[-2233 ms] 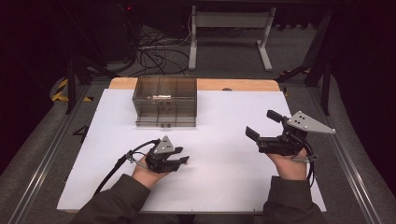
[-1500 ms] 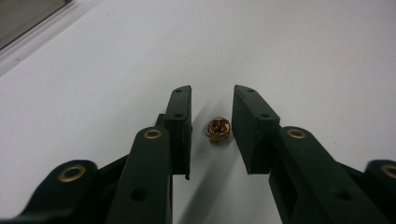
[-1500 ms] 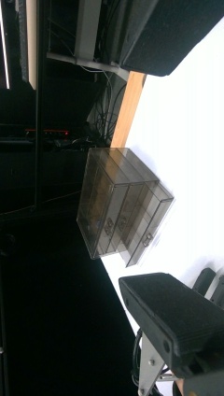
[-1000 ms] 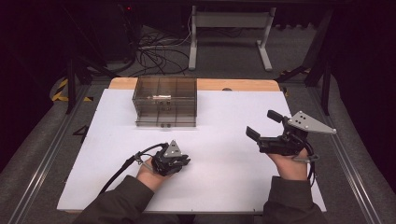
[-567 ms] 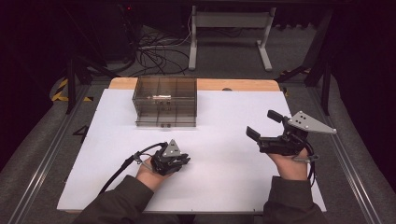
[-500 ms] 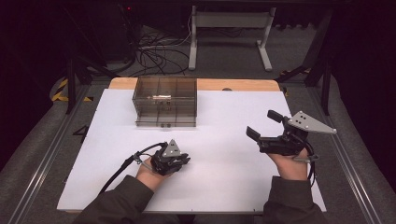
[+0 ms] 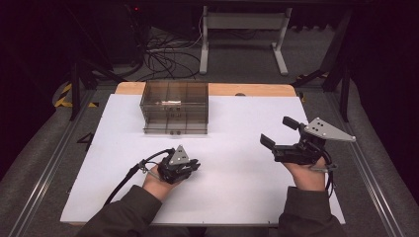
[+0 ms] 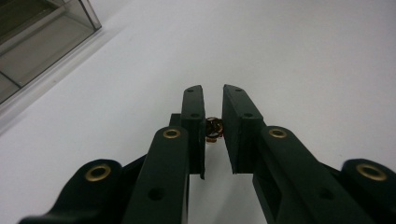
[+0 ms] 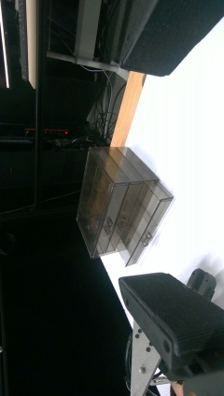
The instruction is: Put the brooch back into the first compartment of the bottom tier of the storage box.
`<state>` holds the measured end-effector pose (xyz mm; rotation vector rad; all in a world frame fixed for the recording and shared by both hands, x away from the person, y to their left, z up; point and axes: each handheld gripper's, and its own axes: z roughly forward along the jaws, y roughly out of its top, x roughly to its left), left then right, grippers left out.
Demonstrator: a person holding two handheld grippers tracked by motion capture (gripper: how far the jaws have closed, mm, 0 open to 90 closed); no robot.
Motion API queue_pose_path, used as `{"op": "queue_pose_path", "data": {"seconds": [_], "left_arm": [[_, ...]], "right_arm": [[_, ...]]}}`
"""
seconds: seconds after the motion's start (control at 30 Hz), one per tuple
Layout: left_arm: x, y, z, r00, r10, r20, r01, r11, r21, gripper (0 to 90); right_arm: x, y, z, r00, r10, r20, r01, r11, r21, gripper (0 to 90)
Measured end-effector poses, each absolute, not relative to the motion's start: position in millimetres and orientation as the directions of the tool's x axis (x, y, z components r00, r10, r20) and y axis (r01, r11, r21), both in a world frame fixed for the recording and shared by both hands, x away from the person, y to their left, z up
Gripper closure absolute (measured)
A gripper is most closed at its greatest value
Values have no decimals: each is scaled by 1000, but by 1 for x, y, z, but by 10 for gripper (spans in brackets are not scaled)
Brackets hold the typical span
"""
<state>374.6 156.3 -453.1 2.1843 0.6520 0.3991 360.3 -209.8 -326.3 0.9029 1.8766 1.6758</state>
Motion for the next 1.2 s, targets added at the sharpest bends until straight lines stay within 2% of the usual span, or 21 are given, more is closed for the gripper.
{"op": "queue_pose_path", "data": {"seconds": [1.2], "left_arm": [[390,182,-431,764,640,84,302,-469,830,797]], "right_arm": [[363,-209,-331,-683,724,102,179,31,983,3]]}}
